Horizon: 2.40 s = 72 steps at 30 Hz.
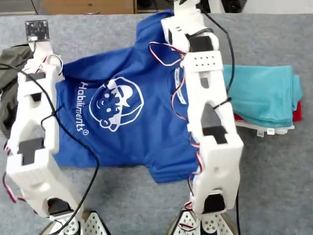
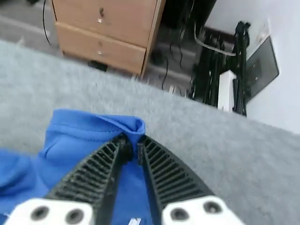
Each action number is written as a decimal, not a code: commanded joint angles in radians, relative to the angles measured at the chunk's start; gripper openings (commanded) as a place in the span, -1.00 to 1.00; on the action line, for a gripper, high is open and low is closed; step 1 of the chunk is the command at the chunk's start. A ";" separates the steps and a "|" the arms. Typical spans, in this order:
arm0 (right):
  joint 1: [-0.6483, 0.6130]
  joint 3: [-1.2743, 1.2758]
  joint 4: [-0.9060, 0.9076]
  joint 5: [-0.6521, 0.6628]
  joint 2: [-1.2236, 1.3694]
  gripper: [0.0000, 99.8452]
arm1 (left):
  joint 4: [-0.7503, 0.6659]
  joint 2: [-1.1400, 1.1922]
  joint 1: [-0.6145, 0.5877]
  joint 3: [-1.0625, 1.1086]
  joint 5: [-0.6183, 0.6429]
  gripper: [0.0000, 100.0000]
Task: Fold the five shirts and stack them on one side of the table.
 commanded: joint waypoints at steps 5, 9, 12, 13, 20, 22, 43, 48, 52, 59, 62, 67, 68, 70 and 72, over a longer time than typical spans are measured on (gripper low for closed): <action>-0.047 -0.312 0.012 0.055 0.268 -1.00 | 0.020 0.160 -0.003 -0.374 0.029 -0.96; -0.048 -0.493 0.034 0.055 0.361 -1.00 | 0.058 0.189 -0.021 -0.523 0.083 -0.96; -0.050 -0.607 0.100 0.055 0.407 -1.00 | 0.166 0.197 -0.012 -0.591 0.084 -0.96; -0.047 -0.634 0.121 0.055 0.421 -1.00 | 0.189 0.200 -0.008 -0.591 0.084 -0.96; -0.039 -0.773 0.328 0.169 0.466 -1.00 | 0.270 0.268 0.005 -0.549 0.084 -0.96; -0.038 -0.802 0.402 0.210 0.467 -1.00 | 0.318 0.271 -0.003 -0.549 0.083 -0.96; 0.102 -0.958 1.013 0.370 0.367 -1.00 | 0.898 0.185 -0.120 -0.485 -0.066 -0.96; 0.117 -0.871 1.016 0.361 0.303 -1.00 | 0.776 0.163 -0.144 -0.172 -0.107 -0.96; 0.074 -0.653 1.016 0.359 0.150 -1.00 | 0.652 0.030 -0.143 0.083 -0.110 -0.96; 0.076 -0.134 0.927 0.371 -0.130 -1.00 | 0.506 -0.297 -0.098 0.371 -0.110 -0.96; 0.105 0.077 0.827 0.405 -0.234 -1.00 | 0.514 -0.381 -0.098 0.388 -0.110 -0.96; 0.101 0.518 0.621 0.431 -0.475 -1.00 | 0.529 -0.446 -0.140 0.393 -0.175 -0.96; 0.101 0.611 0.568 0.431 -0.535 -1.00 | 0.551 -0.455 -0.150 0.390 -0.175 -0.96; 0.101 0.806 0.471 0.431 -0.650 -1.00 | 0.586 -0.473 -0.157 0.397 -0.198 -0.96; 0.108 0.989 0.382 0.423 -0.750 -1.00 | 0.621 -0.495 -0.157 0.414 -0.227 -0.96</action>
